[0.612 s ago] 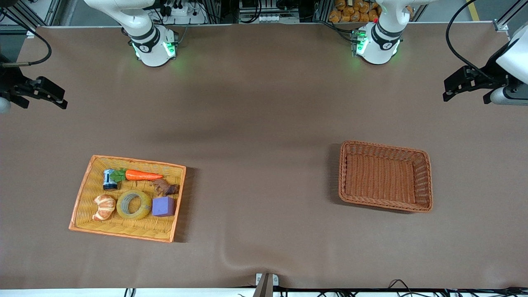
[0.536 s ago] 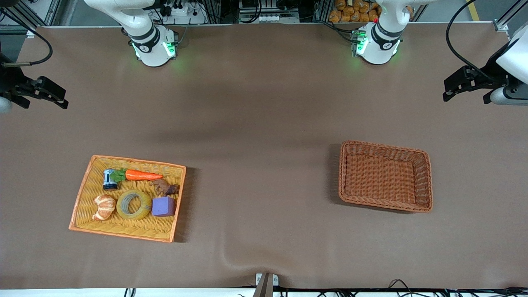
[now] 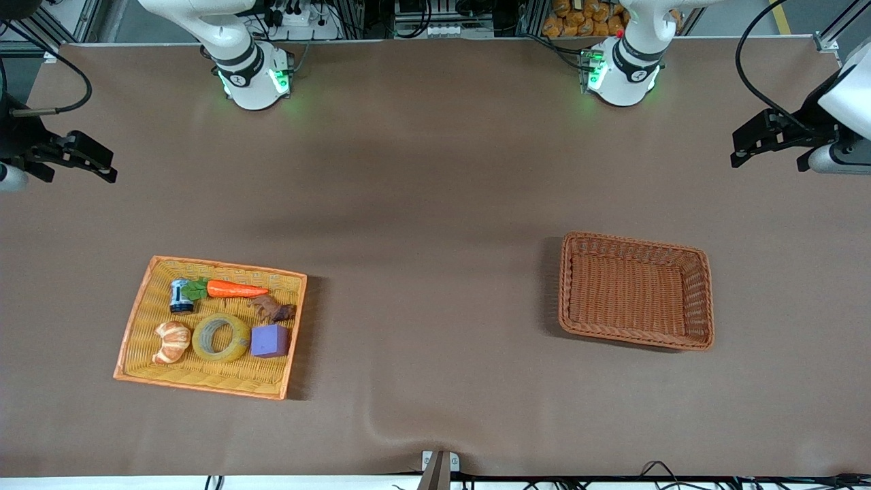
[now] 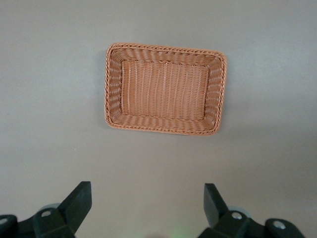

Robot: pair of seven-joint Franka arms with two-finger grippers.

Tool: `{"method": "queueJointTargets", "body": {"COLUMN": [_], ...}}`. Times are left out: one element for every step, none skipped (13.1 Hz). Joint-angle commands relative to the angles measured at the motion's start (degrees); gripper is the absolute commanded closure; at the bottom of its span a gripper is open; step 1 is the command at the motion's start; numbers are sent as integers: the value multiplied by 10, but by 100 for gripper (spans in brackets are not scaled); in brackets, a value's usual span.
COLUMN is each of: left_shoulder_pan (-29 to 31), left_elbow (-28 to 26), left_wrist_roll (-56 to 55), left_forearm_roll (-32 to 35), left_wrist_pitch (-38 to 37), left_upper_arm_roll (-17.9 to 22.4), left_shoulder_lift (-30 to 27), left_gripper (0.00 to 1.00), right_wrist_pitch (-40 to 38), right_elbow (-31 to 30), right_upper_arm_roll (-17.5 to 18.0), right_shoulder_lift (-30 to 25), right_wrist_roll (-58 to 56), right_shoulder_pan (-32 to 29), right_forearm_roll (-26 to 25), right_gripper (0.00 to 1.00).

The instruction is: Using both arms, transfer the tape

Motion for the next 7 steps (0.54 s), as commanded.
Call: {"method": "queueJointTargets", "body": {"left_shoulder_pan": [5, 5, 5, 5, 7, 7, 5], "left_elbow": [6, 6, 6, 6, 6, 6, 6], "left_wrist_roll": [-3, -3, -3, 1, 6, 14, 23], "left_forearm_roll": [3, 2, 3, 5, 5, 3, 6], "left_wrist_pitch": [-10, -10, -10, -10, -10, -10, -9], "left_upper_arm_roll": [-4, -3, -4, -4, -3, -3, -4], "left_shoulder_lift": [2, 2, 2, 2, 2, 2, 2], "left_gripper": [0, 0, 0, 0, 0, 0, 0], "right_wrist_pitch": [-3, -3, -1, 13, 32, 50, 83], "right_elbow": [-1, -2, 0, 1, 2, 5, 9], "right_upper_arm_roll": [-1, -1, -1, -1, -1, -2, -3], "right_shoulder_lift": [14, 19, 27, 37, 47, 63, 83], "right_wrist_roll": [-6, -6, -6, -5, 2, 3, 3], "right_shoulder_pan": [-4, -6, -6, -7, -8, -8, -9], "right_forearm_roll": [5, 5, 5, 5, 4, 3, 2], "right_gripper": [0, 0, 0, 0, 0, 0, 0]}}
